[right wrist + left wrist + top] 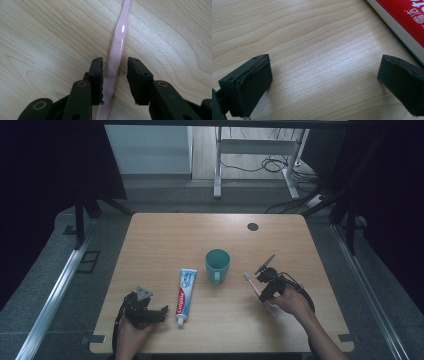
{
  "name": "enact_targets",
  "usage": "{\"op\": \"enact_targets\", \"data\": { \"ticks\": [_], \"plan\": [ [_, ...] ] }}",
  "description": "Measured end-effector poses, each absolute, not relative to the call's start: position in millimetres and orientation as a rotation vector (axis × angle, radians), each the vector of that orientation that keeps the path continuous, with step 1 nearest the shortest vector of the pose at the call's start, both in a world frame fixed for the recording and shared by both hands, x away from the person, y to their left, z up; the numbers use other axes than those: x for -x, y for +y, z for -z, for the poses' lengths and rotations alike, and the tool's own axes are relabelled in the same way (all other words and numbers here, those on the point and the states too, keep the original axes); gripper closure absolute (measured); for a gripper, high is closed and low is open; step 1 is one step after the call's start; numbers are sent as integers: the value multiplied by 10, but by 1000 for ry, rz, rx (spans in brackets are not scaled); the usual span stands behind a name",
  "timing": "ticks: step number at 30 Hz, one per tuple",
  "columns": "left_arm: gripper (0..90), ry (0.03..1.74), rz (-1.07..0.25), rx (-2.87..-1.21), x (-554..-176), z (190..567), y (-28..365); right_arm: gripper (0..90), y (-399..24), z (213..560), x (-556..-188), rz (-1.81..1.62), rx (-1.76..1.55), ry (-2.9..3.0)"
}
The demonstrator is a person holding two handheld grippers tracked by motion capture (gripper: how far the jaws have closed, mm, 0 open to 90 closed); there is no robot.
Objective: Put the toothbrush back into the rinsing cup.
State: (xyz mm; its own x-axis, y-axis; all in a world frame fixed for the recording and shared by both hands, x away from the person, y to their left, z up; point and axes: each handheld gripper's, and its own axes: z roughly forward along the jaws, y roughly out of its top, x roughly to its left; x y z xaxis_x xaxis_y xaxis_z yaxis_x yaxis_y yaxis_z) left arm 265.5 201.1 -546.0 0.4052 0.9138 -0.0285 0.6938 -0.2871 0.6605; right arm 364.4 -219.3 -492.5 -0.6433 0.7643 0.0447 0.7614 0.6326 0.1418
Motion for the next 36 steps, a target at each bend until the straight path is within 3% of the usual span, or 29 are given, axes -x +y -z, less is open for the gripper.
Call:
{"op": "enact_targets", "data": {
  "ticks": [15, 23, 36],
  "plan": [
    [0, 1363, -480, -2071, -2655, 5460, 2011, 690, -2018, 4993, -3819, -60, -1359, 2837],
    [0, 1363, -480, -2071, -2655, 5460, 2011, 773, -1957, 4999, -3851, 2, -1355, 2836],
    [0, 1363, -480, -2071, -2655, 5460, 2010, 785, -1975, 4969, -3831, -40, -1327, 2890]
  ]
}}
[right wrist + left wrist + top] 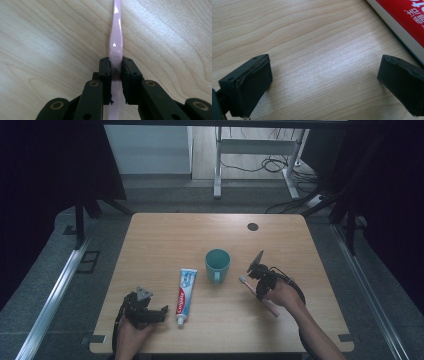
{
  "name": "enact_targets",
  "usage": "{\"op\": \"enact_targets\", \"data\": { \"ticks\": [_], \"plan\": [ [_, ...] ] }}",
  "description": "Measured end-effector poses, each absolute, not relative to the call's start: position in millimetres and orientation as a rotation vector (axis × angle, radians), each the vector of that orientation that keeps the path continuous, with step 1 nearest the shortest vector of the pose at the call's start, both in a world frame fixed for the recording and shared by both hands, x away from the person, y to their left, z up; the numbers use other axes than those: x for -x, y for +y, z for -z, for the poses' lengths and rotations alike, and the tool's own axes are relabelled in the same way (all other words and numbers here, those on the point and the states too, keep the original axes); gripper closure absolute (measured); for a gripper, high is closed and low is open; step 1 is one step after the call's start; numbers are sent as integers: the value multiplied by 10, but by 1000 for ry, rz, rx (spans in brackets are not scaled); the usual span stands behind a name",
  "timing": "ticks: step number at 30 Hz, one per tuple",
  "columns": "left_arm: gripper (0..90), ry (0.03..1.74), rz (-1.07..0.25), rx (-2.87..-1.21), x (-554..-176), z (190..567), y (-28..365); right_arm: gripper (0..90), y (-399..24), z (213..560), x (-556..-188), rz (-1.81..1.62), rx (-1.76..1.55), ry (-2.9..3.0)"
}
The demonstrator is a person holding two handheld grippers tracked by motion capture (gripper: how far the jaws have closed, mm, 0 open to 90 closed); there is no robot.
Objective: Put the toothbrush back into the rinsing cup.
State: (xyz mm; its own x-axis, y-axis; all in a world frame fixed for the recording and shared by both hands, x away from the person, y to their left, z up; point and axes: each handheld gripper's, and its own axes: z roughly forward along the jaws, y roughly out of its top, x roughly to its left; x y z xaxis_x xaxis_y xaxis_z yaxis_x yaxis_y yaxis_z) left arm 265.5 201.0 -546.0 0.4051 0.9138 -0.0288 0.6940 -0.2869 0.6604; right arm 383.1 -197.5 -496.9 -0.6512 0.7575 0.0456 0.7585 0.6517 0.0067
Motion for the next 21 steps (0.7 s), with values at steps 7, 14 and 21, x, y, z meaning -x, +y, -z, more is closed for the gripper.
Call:
{"op": "enact_targets", "data": {
  "ticks": [7, 14, 21],
  "plan": [
    [0, 1363, -480, -2071, -2655, 5460, 2010, 785, -2011, 4910, -3799, 92, 1263, -2822],
    [0, 1364, -479, -2069, -2655, 5460, 2009, 786, -2029, 4797, -3773, 152, 1246, -2842],
    [0, 1364, -480, -2068, -2655, 5461, 2009, 786, -2043, 4662, -3756, 236, 1251, -2860]
  ]
}}
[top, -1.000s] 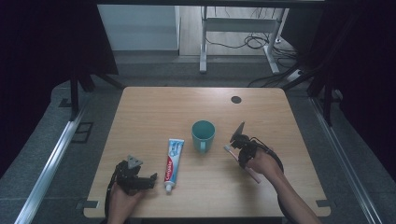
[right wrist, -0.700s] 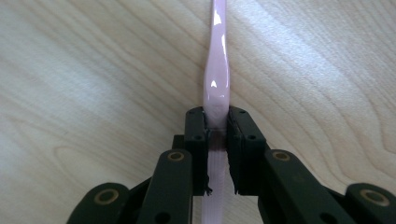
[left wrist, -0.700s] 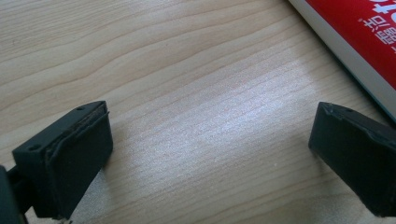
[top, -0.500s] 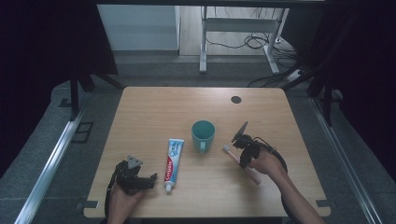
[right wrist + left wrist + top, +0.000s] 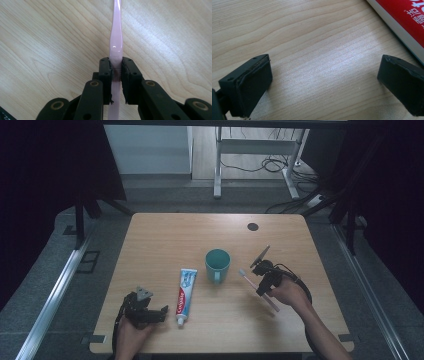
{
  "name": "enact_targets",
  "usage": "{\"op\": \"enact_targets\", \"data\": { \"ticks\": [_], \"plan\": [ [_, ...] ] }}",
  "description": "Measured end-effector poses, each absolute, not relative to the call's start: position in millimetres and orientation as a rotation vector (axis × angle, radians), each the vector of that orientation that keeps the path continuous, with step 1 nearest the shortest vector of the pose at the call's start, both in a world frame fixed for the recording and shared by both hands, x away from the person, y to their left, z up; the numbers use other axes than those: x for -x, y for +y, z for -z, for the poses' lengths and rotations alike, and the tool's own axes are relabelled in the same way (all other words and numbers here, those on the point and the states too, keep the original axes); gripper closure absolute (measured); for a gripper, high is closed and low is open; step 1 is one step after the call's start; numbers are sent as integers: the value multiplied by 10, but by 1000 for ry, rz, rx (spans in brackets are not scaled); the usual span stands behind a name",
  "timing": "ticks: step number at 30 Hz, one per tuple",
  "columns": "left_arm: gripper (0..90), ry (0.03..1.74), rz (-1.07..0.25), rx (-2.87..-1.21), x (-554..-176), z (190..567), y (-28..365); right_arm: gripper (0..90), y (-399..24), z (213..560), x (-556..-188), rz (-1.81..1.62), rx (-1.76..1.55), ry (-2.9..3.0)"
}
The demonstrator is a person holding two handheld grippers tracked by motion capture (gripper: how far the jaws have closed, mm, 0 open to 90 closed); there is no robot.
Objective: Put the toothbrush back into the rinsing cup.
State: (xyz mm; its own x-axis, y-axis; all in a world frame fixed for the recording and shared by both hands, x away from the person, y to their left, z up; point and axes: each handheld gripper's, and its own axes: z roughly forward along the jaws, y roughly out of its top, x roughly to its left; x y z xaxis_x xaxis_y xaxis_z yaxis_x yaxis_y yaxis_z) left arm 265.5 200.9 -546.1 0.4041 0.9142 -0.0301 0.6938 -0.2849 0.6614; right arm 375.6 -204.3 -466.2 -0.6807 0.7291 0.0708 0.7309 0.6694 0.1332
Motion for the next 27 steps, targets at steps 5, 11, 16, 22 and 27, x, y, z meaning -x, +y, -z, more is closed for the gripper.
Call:
{"op": "enact_targets", "data": {
  "ticks": [5, 11, 16, 22, 27],
  "plan": [
    [0, 1364, -480, -2069, -2655, 5460, 2009, 786, -2076, 4579, -3747, 316, 1272, -2866],
    [0, 1364, -480, -2069, -2655, 5460, 2009, 786, -2133, 4479, -3744, 431, 1287, -2871],
    [0, 1364, -480, -2069, -2656, 5460, 2010, 786, -2156, 4411, -3738, 493, 1294, -2873],
    [0, 1363, -481, -2070, -2656, 5460, 2010, 786, -2177, 4329, -3735, 572, 1302, -2873],
    [0, 1363, -481, -2070, -2656, 5460, 2010, 786, -2178, 4262, -3729, 660, 1289, -2877]
  ]
}}
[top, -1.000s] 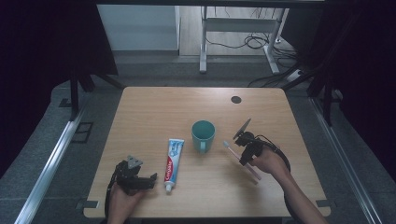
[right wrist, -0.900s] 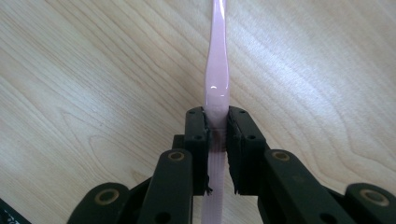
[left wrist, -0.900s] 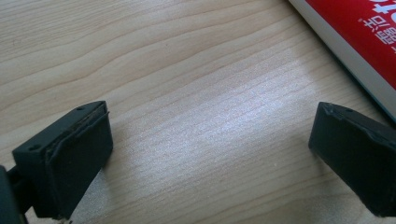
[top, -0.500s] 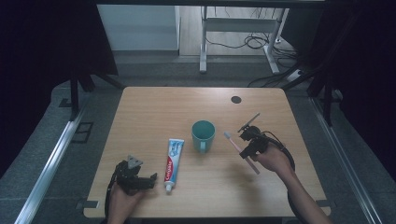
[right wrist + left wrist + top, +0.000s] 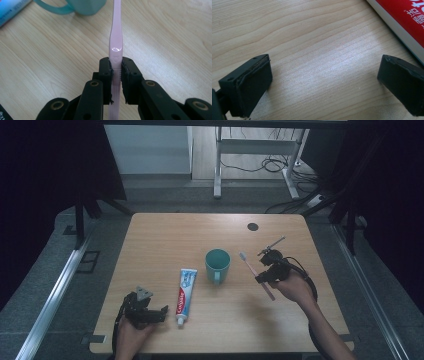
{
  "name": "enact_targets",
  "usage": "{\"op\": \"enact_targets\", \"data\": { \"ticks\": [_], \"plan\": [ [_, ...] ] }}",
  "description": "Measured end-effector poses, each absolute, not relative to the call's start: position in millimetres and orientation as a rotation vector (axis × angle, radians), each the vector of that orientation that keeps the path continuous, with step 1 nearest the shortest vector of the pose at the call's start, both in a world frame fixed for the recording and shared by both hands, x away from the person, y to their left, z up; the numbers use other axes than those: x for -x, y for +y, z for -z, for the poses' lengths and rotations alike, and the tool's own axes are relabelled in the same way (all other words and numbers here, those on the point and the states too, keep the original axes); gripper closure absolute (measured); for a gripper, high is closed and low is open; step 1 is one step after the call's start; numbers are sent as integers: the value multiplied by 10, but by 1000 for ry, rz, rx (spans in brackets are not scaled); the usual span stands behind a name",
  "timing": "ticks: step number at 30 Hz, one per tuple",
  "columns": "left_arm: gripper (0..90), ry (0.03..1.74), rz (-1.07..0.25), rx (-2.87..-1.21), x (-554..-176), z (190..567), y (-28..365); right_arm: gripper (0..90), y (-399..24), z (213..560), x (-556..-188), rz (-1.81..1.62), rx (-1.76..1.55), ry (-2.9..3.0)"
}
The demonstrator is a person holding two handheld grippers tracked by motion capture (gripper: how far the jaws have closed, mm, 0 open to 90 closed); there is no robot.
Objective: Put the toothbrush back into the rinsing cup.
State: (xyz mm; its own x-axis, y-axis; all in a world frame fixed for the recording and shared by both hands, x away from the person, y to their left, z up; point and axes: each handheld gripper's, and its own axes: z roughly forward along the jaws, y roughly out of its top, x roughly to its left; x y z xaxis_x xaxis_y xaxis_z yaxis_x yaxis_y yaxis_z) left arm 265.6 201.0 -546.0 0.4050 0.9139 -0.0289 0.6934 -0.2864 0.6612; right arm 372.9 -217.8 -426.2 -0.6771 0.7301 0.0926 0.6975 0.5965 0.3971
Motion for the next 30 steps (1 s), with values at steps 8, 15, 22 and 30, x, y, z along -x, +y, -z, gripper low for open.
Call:
{"op": "enact_targets", "data": {
  "ticks": [8, 15, 22, 30],
  "plan": [
    [0, 1362, -480, -2071, -2656, 5460, 2011, 786, -2135, 4195, -3728, -718, -1192, 2710],
    [0, 1363, -481, -2070, -2656, 5460, 2010, 786, -2065, 4139, -3737, -787, -1160, 2685],
    [0, 1363, -481, -2070, -2656, 5460, 2010, 786, -1995, 4113, -3754, -849, -1139, 2660],
    [0, 1362, -480, -2071, -2656, 5460, 2011, 786, -1918, 4063, -3778, -931, -1115, 2620]
  ]
}}
